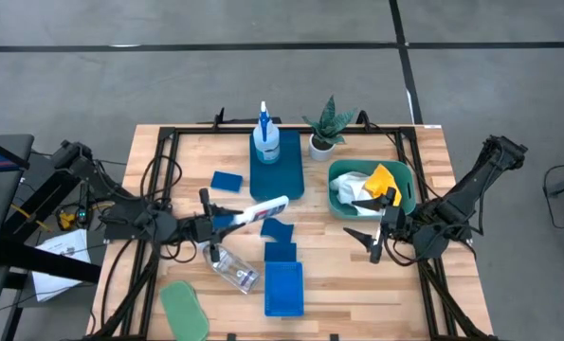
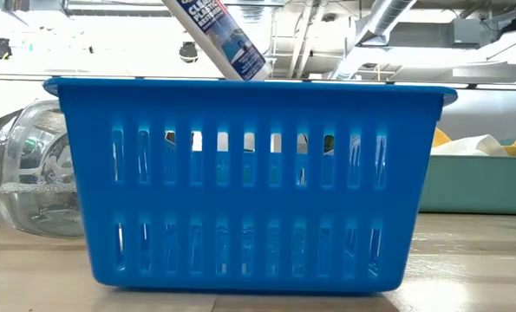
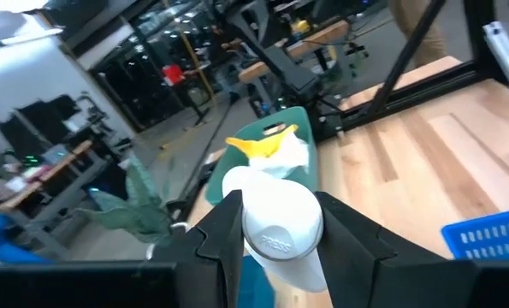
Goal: Pick & Place Kitchen Items
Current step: Put the white plastic restorer bottle into the blue bin
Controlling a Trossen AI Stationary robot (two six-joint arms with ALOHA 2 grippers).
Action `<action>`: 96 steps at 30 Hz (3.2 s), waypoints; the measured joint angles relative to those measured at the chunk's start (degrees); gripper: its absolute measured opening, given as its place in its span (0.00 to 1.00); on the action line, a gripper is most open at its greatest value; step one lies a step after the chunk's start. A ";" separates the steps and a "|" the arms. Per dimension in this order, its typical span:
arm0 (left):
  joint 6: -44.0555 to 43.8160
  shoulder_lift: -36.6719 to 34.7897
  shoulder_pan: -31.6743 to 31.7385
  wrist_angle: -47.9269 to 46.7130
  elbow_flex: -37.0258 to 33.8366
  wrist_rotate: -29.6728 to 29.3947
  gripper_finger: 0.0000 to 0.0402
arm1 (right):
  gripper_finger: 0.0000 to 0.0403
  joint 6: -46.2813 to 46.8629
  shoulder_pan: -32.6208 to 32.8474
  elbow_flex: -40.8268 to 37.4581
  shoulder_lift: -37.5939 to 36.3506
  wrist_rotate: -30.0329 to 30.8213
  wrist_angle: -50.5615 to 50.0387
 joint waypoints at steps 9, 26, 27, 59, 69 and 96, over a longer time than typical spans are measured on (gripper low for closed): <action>-5.48 0.00 5.98 -4.29 0.00 7.67 0.27 | 0.83 -0.03 0.00 0.00 0.02 -0.14 -0.01; -4.04 17.66 17.08 -10.73 15.03 22.45 0.27 | 0.83 -1.47 0.43 0.00 0.02 -1.48 1.07; -3.66 18.56 18.27 -12.46 17.07 23.55 0.27 | 0.83 -1.51 0.71 0.00 0.02 -1.47 1.23; -0.10 41.21 41.27 -58.52 66.78 55.73 0.27 | 0.83 -8.06 4.04 0.07 -0.02 0.04 6.85; 0.85 43.57 41.81 -58.94 70.19 58.05 0.27 | 0.83 -9.37 4.09 0.83 -0.02 0.02 6.89; 0.35 44.67 48.11 -65.14 70.06 57.52 0.27 | 0.83 -11.07 4.07 0.83 -0.02 -0.12 6.81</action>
